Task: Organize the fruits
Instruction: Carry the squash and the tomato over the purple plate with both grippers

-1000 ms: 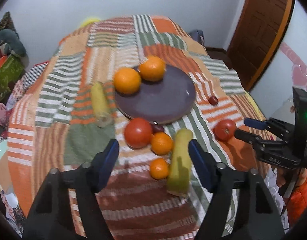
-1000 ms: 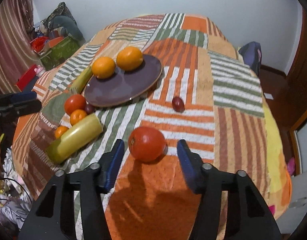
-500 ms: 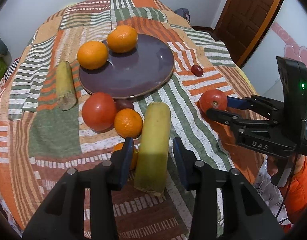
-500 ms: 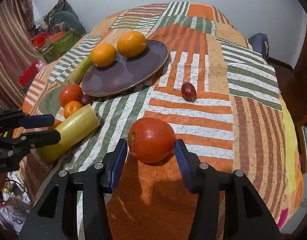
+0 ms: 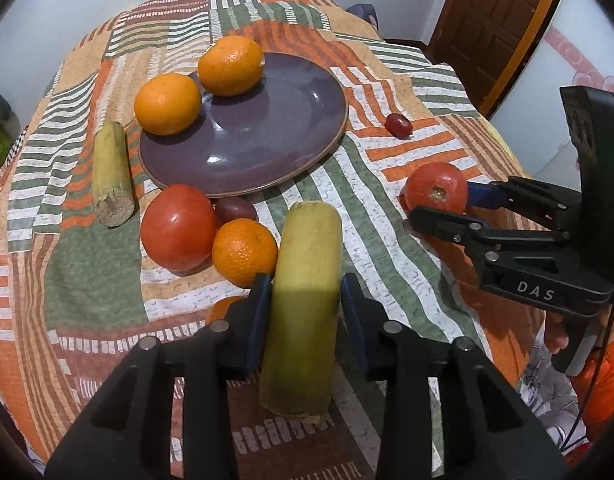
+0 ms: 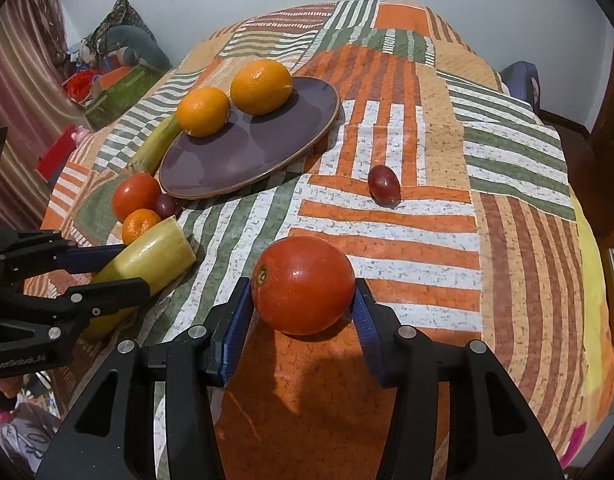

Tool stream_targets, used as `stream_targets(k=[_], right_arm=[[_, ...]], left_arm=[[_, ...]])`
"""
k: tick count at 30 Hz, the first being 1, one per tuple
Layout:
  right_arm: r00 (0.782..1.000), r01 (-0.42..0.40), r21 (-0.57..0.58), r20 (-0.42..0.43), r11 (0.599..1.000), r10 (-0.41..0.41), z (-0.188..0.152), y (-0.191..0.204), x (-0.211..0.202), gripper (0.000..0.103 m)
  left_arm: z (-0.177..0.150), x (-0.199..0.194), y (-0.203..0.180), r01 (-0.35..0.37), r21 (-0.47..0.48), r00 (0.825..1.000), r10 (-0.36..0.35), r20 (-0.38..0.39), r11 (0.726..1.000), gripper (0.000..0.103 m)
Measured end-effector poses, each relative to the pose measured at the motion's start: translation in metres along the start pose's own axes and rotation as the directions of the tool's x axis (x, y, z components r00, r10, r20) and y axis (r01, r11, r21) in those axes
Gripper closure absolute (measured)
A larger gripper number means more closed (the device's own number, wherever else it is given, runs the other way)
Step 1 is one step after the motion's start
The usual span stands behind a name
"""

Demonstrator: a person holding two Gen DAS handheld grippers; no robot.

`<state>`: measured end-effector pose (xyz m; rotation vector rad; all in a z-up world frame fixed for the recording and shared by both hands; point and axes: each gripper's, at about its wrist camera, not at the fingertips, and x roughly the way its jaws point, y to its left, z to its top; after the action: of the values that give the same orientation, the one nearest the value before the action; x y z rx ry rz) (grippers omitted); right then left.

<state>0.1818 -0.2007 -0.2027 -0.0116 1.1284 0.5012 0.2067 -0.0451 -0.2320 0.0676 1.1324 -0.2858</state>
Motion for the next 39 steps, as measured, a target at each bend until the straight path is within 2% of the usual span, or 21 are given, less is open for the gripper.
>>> stream_targets(k=[7,12,16,21,24,28,39], right_arm=[[1.000,-0.012,0.002,0.004,1.000,0.012,-0.007,-0.001,-0.012,0.057],[1.000,-0.006,0.006,0.022,1.000,0.006,-0.008,-0.003,-0.022,0.057],[1.000,-0.008,0.010,0.027,1.000,0.007,-0.006,-0.004,-0.023,0.057],[1.000,-0.013,0.006,0.019,1.000,0.013,-0.006,-0.001,-0.021,0.057],[1.000,-0.017,0.009,0.018,1.000,0.017,-0.005,0.000,-0.021,0.057],[1.000,-0.016,0.002,0.025,1.000,0.016,-0.002,0.003,-0.022,0.057],[0.997,-0.014,-0.025,0.072,1.000,0.016,0.018,0.014,-0.025,0.057]], left_arm=[[-0.005,-0.008,0.001,0.069,-0.015,0.997,-0.069,-0.021,0.998,0.069],[-0.005,-0.002,-0.006,0.030,0.009,0.999,-0.030,-0.032,1.000,0.068],[-0.001,0.011,-0.004,0.047,-0.013,0.997,-0.048,-0.056,0.999,0.068],[0.001,0.017,-0.009,0.038,0.011,0.998,-0.037,-0.047,0.999,0.068],[0.000,0.017,-0.011,0.024,0.028,0.999,-0.023,-0.035,0.999,0.068],[-0.001,0.009,-0.007,0.047,0.012,0.999,-0.047,-0.020,0.999,0.068],[0.020,-0.030,0.006,0.062,-0.020,0.993,-0.060,0.105,0.998,0.069]])
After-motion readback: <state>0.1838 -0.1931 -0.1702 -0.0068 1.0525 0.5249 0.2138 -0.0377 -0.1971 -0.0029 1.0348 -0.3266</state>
